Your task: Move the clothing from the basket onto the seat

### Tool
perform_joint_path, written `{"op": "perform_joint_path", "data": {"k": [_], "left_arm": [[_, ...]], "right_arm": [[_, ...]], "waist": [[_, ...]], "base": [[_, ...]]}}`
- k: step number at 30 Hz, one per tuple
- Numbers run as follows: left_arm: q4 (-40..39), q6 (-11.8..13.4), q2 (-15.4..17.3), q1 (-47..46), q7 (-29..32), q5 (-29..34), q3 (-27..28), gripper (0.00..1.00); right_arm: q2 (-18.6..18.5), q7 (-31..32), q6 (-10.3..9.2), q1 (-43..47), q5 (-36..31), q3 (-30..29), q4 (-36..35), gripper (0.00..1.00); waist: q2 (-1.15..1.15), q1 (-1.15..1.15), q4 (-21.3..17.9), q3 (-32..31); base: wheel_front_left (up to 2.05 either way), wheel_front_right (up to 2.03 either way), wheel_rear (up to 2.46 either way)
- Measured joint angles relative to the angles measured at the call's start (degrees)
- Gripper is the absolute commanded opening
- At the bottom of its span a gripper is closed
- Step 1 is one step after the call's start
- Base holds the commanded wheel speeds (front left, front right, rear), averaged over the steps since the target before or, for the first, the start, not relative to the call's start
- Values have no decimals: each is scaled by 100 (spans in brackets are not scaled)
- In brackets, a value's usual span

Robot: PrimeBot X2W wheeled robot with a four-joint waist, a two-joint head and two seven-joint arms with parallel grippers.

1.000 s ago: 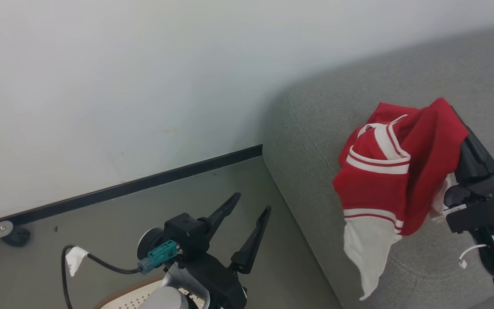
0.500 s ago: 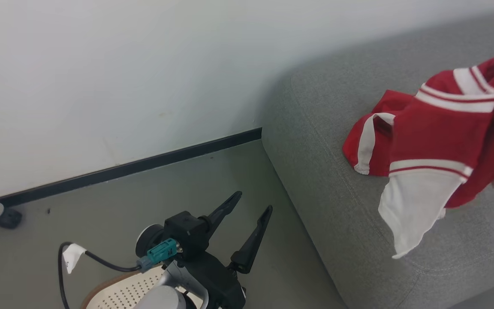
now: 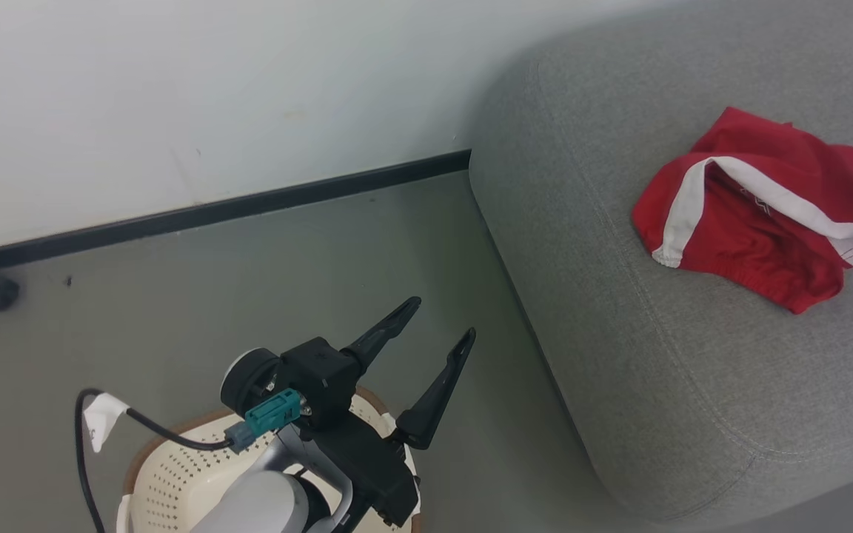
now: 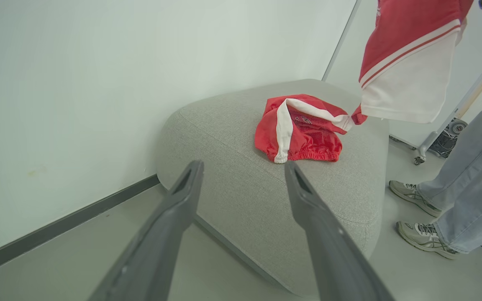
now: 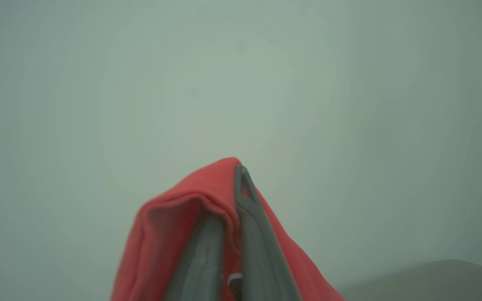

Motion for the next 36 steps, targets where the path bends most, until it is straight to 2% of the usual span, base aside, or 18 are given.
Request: {"op": "perform_joint_path", "data": {"k": [8,14,17,27,36], "left_arm": [[-142,-5,220,-199,197,140,18,100],[-220,-5,338,-246,245,162,119,100],[-276,-5,343,-338,289,163,126,100],[-332,-7,421,-476,338,182,191,100],[-200,-10,427,-502,292,164,285,100]], "right_arm": [[-88,0,-20,-463,133,-517,839,0],[-224,-1,-151,-811,57,-779,1491,0],[-162,-1,-141,-879,-94,-606,1700,0],[455,0,-9,-876,-446,126,2563,0],[810,59,55,-730,-739,827,3298,0]], "waist": [[1,1,138,578],[0,0,237,895],[1,1,301,1061],[1,1,466,1514],[0,0,472,1514]], "base": [[0,0,0],[0,0,0],[0,0,0],[0,0,0],[0,0,0]]}}
